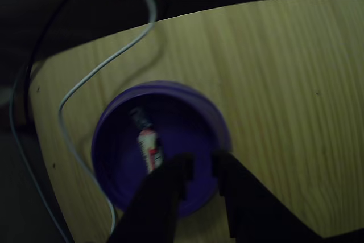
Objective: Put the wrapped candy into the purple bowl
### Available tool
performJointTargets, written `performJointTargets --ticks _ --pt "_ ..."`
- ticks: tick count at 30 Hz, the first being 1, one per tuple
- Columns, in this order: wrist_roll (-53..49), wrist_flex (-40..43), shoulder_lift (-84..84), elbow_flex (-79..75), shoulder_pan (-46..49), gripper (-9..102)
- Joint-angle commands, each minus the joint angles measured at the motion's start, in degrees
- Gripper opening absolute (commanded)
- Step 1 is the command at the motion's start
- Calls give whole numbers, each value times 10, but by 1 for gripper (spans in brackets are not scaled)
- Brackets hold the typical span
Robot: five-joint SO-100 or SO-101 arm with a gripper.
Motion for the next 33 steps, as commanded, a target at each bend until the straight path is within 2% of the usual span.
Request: performJointTargets --ticks 1,11,13,16,23,29,33 --pt "-8 14 107 -11 29 1" --pt "-49 -78 408 313 204 0" --pt "-52 -94 477 376 255 0" --pt "23 -96 557 439 344 0" --pt "58 -109 650 516 577 0" --pt "31 -151 756 642 762 0" --pt "25 -147 841 737 829 0"
